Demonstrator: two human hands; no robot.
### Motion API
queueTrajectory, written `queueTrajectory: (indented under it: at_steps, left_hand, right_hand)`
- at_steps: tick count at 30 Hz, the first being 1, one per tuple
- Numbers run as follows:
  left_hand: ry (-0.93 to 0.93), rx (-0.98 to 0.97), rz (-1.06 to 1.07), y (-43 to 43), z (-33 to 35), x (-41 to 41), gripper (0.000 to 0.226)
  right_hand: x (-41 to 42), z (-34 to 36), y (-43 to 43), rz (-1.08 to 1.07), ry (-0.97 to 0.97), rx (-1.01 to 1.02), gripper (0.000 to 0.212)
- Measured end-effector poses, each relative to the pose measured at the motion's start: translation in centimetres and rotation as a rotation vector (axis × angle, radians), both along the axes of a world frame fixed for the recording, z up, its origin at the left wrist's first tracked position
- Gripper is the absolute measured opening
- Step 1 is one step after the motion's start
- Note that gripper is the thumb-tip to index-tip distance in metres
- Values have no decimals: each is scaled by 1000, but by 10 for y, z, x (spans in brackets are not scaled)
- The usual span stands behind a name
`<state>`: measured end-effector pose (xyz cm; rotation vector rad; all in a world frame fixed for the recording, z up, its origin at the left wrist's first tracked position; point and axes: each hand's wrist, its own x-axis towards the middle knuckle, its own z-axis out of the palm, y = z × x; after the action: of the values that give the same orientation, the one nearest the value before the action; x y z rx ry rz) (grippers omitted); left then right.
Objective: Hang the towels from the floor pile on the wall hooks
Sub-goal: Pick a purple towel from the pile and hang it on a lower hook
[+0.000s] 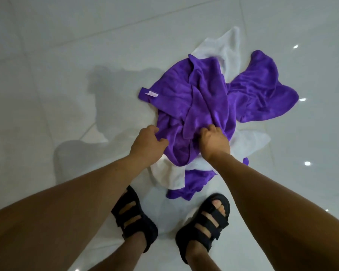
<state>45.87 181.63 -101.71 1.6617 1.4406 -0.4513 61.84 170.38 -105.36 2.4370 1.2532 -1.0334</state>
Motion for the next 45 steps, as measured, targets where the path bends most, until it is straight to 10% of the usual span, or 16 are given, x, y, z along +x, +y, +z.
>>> queueTrajectory:
  at_steps: [12,15,17,22,28,34,45]
  left_hand:
    - [-244,-44,-70,30,224,7,57]
    - [-300,-9,-191,48,312,10,95]
    - [-289,19,-277,59,367,10,99]
    - [-381,8,-212,84,488,3,8]
    - [-540,-183,-205,95,607,-7,83]
    - [-450,81,-136,111,689,-5,26]
    - [-836,202,432,97,871,-8,20]
  right_hand:
    - [8,264,59,-913,440,673,16]
    - [9,362,82,-1010,614,671,13]
    - [8,429,95,-981,740,674,13]
    - [11,577,124,-870,816,762,11]
    - [-6,694,147,-867,936,916,13]
    - [-12,773,159,-657,999,977,15]
    - [1,848,137,-128,1030,933,37]
